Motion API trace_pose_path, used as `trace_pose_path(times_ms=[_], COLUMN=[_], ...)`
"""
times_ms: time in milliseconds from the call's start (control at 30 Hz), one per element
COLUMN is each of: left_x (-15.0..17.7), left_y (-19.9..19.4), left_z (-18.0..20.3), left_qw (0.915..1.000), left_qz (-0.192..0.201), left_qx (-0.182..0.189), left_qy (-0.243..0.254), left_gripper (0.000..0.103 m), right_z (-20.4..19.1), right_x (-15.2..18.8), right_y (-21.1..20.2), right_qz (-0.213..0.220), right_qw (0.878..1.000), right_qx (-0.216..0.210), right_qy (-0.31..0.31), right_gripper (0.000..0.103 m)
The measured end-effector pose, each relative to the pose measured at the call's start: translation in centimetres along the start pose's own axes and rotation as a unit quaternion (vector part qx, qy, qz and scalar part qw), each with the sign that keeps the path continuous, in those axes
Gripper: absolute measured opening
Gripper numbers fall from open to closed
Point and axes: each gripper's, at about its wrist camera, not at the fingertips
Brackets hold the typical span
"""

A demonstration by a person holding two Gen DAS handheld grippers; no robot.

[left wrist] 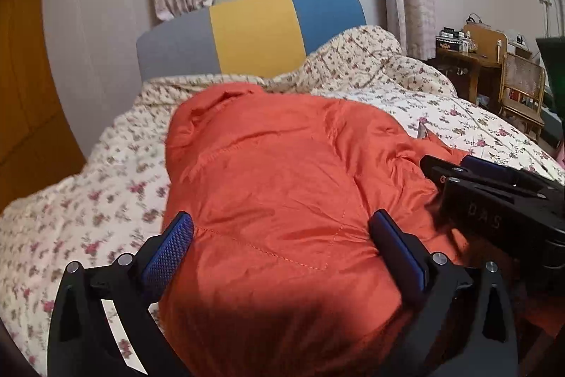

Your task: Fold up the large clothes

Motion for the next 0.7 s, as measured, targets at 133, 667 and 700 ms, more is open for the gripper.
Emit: trace_pose_path(times_ms=[133, 667, 700], left_x=[0.1, 3.0, 3.0], left_y=[-0.2, -6.8, -6.9], left_z=[-0.3, -4.9, -5.4], left_qw=[1.0000, 0.9894, 0.9878], left_qz=[0.001, -0.006, -0.012], left_qx=[0.006, 0.091, 0.098], left_qy=[-0.006, -0.113, -0.120], left_gripper=[0.100, 0.100, 0.100], right_z=[0.1, 3.5, 3.7], right_x=[0.0, 3.0, 3.0], right_y=[-0.5, -6.5, -6.6], right_qz=[0.002, -0.047, -0.058], right_qw=[1.000, 0.991, 0.990], right_qx=[-0.003, -0.048, -0.056], right_qy=[0.002, 0.115, 0.117], right_gripper=[0.060, 0.093, 0.094])
Point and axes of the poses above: each gripper's, at about its wrist camera, not at the fingertips, and y roughly the way its jaws point, z to its right, x to its underside, and after that the axes turned 11 degrees about z, right-handed
